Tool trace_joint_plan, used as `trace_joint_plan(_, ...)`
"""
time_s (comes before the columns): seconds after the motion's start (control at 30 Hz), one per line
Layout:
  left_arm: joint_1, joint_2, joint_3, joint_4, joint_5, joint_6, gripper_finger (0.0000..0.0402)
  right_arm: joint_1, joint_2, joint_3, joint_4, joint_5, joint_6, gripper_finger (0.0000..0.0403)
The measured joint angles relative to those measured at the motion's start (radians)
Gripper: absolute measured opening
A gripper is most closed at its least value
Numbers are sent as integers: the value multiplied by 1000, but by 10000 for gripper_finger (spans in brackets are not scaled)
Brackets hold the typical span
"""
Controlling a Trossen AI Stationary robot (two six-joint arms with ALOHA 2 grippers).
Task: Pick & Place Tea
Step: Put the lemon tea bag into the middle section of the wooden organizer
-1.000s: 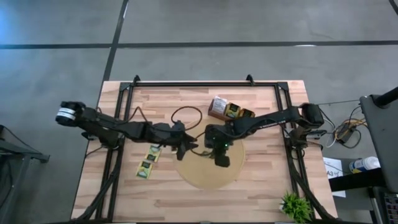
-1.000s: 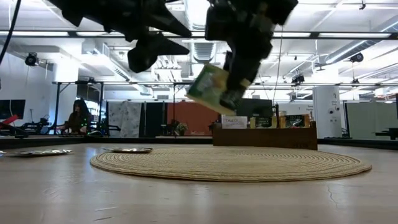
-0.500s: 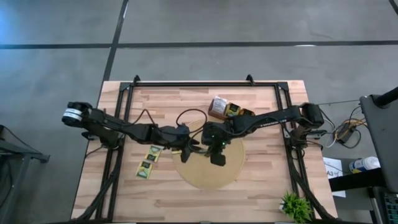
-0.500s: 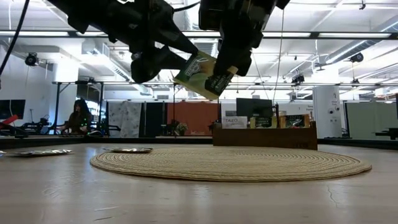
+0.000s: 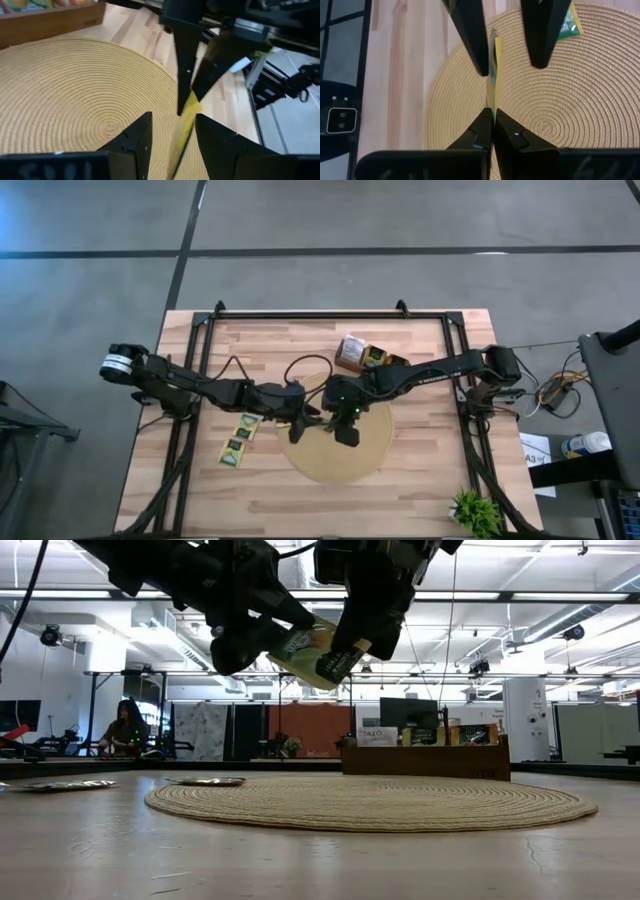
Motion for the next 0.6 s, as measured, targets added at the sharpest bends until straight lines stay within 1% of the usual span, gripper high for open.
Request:
trace_joint_plan(0.13, 0, 0, 0, 1, 15, 5, 113, 0, 0, 0, 3, 5, 0, 8)
trace_joint_plan(0.33, 0, 0, 0, 1, 15, 12, 24, 0, -1, 0, 3, 24, 0, 8)
trace_joint_plan(0.37, 0, 0, 0, 1, 15, 13, 15, 0, -1, 0, 3, 24, 3, 8)
trace_joint_plan(0.47, -1, 0, 0, -3, 15, 14, 11, 0, -3, 0, 2, 24, 23, 12)
trace_joint_plan(0.6, -1, 0, -1, -48, 14, 13, 9, -1, -15, 0, -7, 25, 26, 38)
